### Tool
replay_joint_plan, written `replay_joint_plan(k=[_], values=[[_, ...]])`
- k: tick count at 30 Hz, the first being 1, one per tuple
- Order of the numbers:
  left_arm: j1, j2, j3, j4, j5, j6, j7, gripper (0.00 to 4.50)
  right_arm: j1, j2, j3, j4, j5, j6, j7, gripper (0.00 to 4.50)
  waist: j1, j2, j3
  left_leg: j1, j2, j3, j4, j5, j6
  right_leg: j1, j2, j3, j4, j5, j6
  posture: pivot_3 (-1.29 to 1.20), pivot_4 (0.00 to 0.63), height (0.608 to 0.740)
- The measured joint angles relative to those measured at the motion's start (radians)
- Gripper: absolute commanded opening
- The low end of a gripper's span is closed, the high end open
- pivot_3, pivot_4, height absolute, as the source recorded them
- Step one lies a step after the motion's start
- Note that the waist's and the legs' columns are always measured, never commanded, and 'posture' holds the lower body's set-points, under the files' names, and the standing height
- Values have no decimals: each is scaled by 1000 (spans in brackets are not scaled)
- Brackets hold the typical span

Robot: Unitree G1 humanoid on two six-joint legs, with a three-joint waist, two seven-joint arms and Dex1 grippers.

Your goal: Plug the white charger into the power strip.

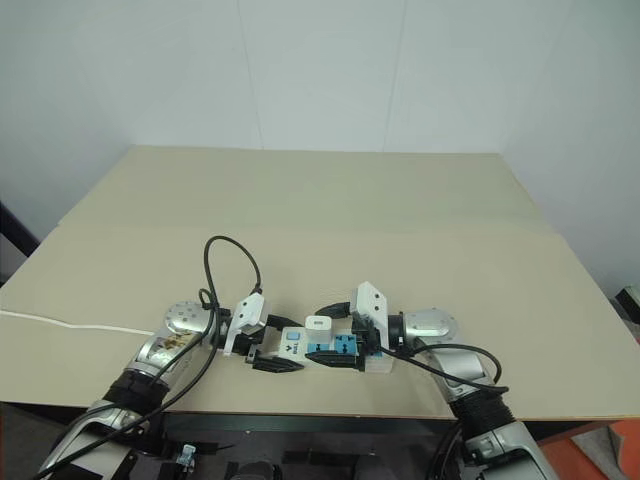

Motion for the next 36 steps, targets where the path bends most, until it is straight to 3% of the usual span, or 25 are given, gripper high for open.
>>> replay_joint_plan(k=[1, 9, 18, 29, 36], values=[[1, 0, 3, 0, -1, 9, 7, 4452, 0, -6, 0, -4, 0, 1, 3, 4500, 1, 0, 0, -1, 0, 0, 0, 0, 0, 0, 0, 0, 0, 0, 0, 0, 150, 740], [6, 37, 84, -124, -98, 127, 7, 4452, 12, -61, -28, -21, 0, 4, 0, 4500, 4, 0, 1, -7, 0, 0, 0, 0, 0, -6, 0, -1, 0, 0, 0, 0, 150, 740], [131, 249, 206, -408, -289, 324, -79, 4452, 95, -260, -177, -134, 38, 20, 28, 4500, -2, 3, 10, -15, 0, 0, 0, 0, 0, -16, 0, 0, 2, 0, 0, 0, 150, 740], [260, 367, 408, -429, -312, 327, 3, 4452, 277, -417, -455, -237, 152, 82, 20, 4500, 1, 2, 17, -15, 0, 1, 0, 0, 0, -16, -1, 1, 1, -1, 0, 0, 150, 740], [310, 368, 423, -464, -326, 331, 31, 4452, 341, -434, -547, -298, 179, 113, -10, 4500, -1, 2, 18, -15, 1, 2, 0, 0, 0, -16, 0, 1, 1, -1, 0, 0, 150, 740]])
